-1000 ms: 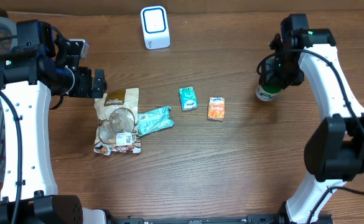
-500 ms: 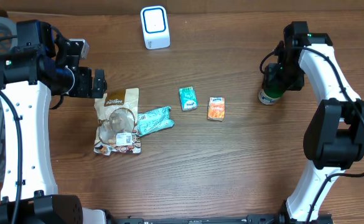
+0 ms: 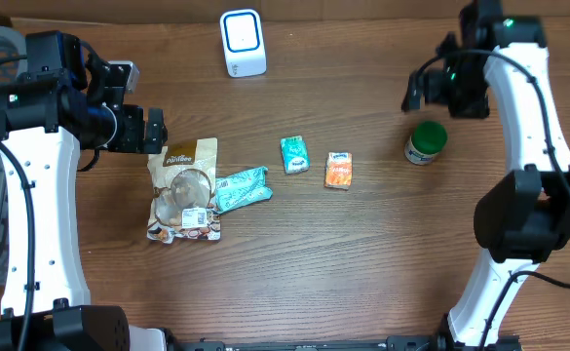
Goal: Scan the item barcode
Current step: 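Carry the jar right and set it down at the table's right side, then reach the right gripper to the orange Kleenex pack and grasp it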
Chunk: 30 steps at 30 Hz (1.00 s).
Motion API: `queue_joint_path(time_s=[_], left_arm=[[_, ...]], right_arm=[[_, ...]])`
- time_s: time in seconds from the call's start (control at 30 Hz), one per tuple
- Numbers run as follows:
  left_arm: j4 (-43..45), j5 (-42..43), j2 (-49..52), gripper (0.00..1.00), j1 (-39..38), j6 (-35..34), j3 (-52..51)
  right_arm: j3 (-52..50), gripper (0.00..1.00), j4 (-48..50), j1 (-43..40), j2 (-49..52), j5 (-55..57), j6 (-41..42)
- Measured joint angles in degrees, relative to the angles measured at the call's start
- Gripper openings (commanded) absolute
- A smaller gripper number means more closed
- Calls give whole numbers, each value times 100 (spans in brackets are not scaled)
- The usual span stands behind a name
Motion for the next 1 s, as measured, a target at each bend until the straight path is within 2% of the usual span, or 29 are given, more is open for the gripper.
queue_joint_path(time_s=[0.17,0.23,0.3,0.4,0.6,0.7,0.87,1.0], left_arm=[[2,-2,0,100,0,0,0],[4,-2,0,100,0,0,0],[2,-2,0,100,0,0,0],[4,-2,0,100,0,0,0],[4,-2,0,100,0,0,0],[4,-2,0,100,0,0,0],[2,-2,0,100,0,0,0],[2,0,0,100,0,0,0]], right_arm=[[474,99,-450,164,-33,-1095,118],[387,89,-538,293,-33,-1307,76],[240,74,-632,437,-33,-1360,13],[-133,63,-629,678,-33,-1353,11],[-1213,54,-81,1104,-33,-1270,203],[-1825,45,413,1211,-33,-1130,470],[-2389,45,876,1366,-33,-813,957],[-2455,45,911,1480,-33,-627,1143]])
